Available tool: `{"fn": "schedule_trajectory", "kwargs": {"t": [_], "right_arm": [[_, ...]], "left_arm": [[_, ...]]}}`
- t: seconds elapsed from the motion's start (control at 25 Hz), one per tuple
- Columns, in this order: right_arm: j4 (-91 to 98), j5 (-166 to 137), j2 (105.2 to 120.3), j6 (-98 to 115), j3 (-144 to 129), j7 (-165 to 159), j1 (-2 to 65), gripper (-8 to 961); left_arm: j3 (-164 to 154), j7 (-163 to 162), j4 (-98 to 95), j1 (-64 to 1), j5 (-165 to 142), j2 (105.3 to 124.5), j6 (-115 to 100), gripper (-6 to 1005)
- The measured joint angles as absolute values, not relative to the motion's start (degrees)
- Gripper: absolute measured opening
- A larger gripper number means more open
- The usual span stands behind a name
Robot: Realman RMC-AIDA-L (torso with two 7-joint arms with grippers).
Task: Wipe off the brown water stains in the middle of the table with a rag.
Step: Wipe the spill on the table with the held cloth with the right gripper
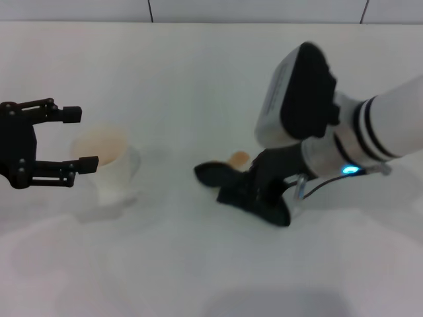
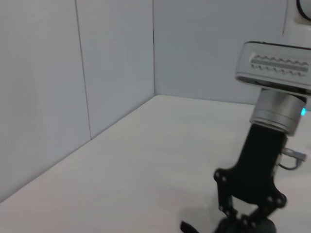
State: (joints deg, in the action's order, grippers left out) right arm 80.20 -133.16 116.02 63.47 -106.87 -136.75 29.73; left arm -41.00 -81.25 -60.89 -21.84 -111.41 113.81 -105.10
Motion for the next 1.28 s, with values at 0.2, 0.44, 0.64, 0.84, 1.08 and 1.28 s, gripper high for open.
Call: {"fn": "schedule_trajectory", "kwargs": {"t": [0.2,0.44,0.64,0.84,1.08,1.28], "right_arm": [[80.26,-131.66,116.02,61.61,-110.02,-136.82,29.37,94],[77.92,-131.62,116.01,57.96,-110.47,-136.84,30.4,95],[74.88,-132.07,116.01,55.29,-110.04,-137.23,32.4,95],[70.87,-132.38,115.92,52.35,-109.0,-137.58,35.01,94],[66.47,-134.46,115.7,49.03,-105.99,-137.06,37.13,94],[64.22,-136.67,115.81,47.31,-103.1,-137.29,37.4,93]], "left_arm": [[-40.88,-81.2,-61.2,-21.54,-111.37,114.25,-105.11,880],[-40.83,-80.06,-61.24,-21.13,-111.35,114.8,-105.12,880],[-40.78,-79.98,-61.26,-20.97,-111.24,114.95,-105.12,880],[-40.78,-79.55,-61.26,-20.56,-111.23,115.17,-105.11,880],[-40.78,-79.18,-61.12,-20.47,-111.19,115.58,-105.02,880],[-40.78,-79.13,-61.06,-20.43,-111.17,115.98,-104.51,880]]}}
